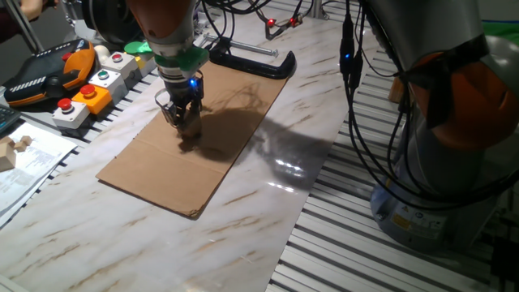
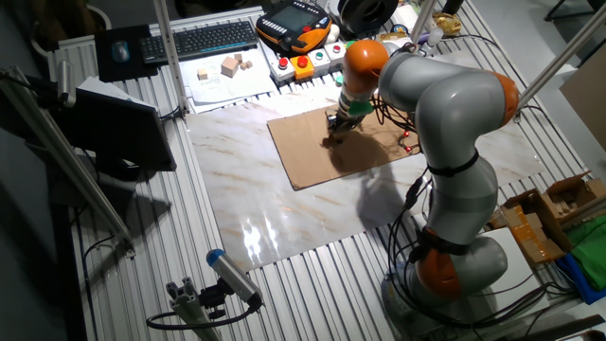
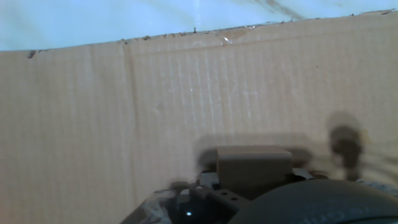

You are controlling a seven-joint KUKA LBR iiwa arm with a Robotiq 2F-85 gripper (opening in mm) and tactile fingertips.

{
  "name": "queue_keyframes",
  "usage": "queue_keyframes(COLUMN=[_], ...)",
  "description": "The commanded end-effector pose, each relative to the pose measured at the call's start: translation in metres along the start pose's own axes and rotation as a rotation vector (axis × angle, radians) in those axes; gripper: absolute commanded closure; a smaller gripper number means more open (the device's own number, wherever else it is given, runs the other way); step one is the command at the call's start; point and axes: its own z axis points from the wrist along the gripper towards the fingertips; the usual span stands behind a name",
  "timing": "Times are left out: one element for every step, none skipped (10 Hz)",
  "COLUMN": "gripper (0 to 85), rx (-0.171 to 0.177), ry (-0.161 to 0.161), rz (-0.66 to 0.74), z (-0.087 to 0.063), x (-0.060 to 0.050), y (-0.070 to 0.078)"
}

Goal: Hold a small block with the gripper and sweep it from left to right on the table

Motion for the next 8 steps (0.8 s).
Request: queue_keyframes(gripper=[84.3,84.3,84.3,84.3,84.3,84.3,84.3,84.3], rx=[0.001,0.003,0.007,0.007,0.007,0.007,0.007,0.007], ry=[0.000,-0.003,-0.005,-0.005,-0.005,-0.005,-0.005,-0.005], rz=[0.000,0.000,-0.002,-0.002,-0.002,-0.002,-0.002,-0.002], z=[0.0003,0.0007,0.0007,0.0009,0.0005,0.0003,0.0004,0.0007], x=[0.0001,0.0000,-0.0005,-0.0005,-0.0008,-0.0013,-0.0019,-0.0018], y=[0.0008,0.0019,0.0035,0.0045,0.0051,0.0061,0.0082,0.0099])
